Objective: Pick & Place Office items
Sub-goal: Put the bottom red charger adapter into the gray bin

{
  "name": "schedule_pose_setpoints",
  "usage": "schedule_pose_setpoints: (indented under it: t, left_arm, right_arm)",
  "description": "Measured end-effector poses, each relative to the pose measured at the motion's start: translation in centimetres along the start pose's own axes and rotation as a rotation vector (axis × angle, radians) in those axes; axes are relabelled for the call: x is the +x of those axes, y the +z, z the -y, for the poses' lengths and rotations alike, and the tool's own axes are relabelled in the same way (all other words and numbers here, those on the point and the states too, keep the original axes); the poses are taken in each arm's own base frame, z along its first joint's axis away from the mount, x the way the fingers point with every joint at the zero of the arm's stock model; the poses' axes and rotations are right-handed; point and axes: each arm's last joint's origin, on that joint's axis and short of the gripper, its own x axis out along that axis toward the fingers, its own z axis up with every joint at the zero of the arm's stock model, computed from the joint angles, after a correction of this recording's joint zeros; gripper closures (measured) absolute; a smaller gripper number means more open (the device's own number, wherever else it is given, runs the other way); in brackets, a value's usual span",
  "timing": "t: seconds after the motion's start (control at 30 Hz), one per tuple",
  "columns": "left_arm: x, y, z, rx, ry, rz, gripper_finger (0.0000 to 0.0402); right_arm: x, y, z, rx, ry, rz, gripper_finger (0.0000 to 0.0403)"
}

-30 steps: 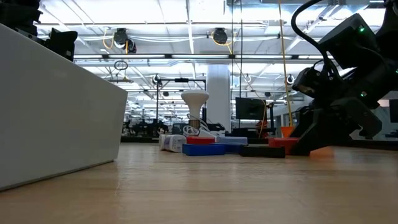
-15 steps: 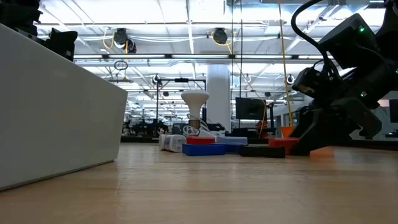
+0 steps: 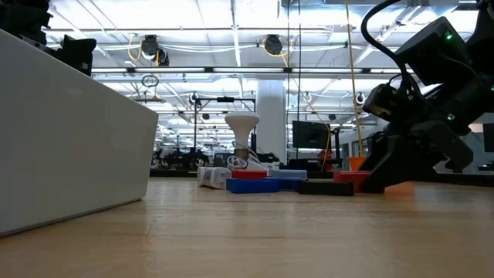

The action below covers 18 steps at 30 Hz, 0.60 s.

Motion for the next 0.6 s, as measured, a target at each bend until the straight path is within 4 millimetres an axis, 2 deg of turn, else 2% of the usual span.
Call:
schedule_pose_setpoints:
  t: [0.6]
  left_arm:
    - [0.0, 0.0, 0.0, 0.0, 0.0, 0.0, 0.0096]
  right_arm:
    - [-0.76, 0.9, 0.04, -0.006, 0.011, 0.057, 0.018]
